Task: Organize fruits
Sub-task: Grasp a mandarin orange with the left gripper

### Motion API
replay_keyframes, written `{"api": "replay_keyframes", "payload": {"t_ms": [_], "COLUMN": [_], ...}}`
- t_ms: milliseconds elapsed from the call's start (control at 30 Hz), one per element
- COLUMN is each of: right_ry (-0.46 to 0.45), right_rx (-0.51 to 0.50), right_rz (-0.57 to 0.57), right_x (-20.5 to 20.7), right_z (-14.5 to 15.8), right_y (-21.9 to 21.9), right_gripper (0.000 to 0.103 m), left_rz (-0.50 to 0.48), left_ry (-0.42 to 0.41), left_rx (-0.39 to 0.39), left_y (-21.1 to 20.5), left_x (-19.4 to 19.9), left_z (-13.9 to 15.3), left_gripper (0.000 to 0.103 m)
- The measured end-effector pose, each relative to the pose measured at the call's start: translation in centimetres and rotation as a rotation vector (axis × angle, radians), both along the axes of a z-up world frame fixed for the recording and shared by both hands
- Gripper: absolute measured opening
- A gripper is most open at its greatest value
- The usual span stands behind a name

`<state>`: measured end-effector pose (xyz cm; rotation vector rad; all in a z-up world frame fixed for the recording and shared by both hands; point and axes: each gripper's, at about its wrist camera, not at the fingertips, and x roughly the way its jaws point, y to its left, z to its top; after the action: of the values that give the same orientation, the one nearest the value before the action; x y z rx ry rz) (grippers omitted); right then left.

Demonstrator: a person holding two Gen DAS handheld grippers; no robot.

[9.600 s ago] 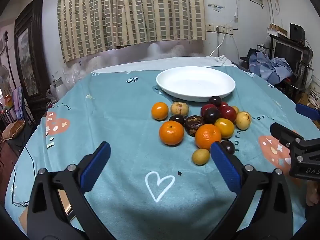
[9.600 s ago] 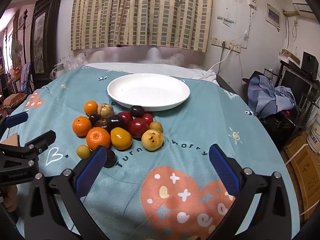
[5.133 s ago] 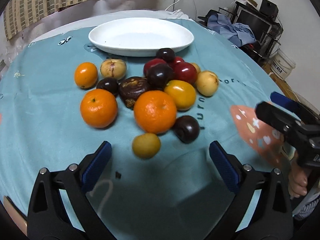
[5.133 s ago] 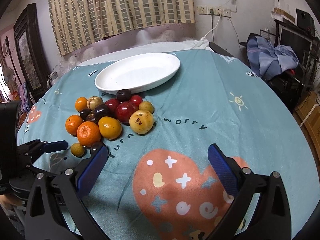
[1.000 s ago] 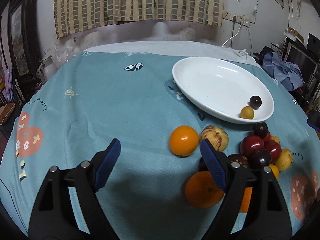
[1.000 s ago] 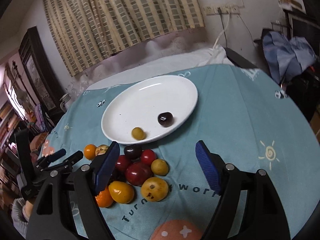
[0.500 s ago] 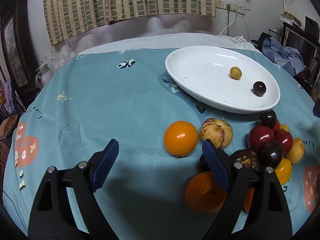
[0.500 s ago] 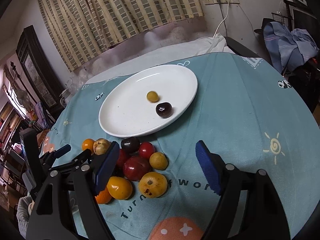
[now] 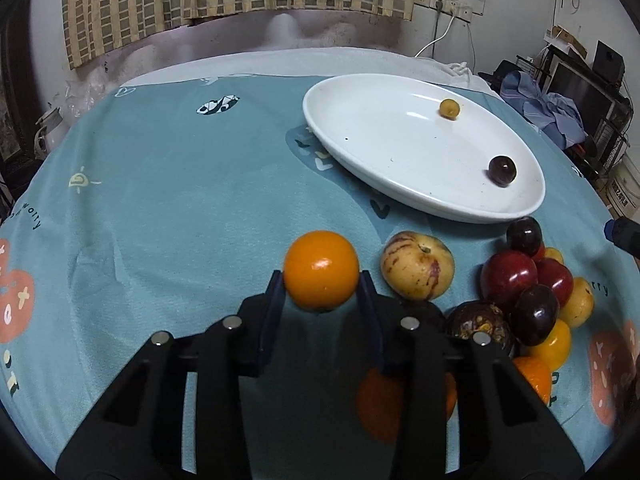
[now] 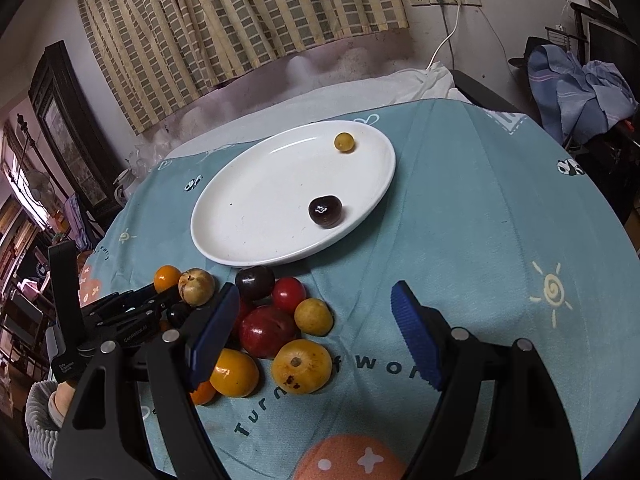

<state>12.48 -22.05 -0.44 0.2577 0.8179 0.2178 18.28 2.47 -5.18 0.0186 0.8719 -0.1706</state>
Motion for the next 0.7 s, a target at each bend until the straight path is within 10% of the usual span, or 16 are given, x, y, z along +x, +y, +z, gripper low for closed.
{"api": "replay_keyframes", "payload": {"t_ms": [333, 700], "right_ry": [-0.087, -0.012], "right_rx": [-0.254, -0.186], "right_rz": [0.131, 0.154], "right_x": [-0.2, 2.7], "right_z": [-0.7, -2.0], "right_y": [5.7, 7.4], "right_gripper": [0.057, 0.049], "left_rz": [0.017, 0.02], "left_ry": [0.017, 0.021], "left_rx": [0.012, 0.02], "left_y": [0.0, -0.1], "left_x": [0.4, 0.5], "left_z": [-0.2, -0.3], "left_gripper": [0.038, 0.038]}}
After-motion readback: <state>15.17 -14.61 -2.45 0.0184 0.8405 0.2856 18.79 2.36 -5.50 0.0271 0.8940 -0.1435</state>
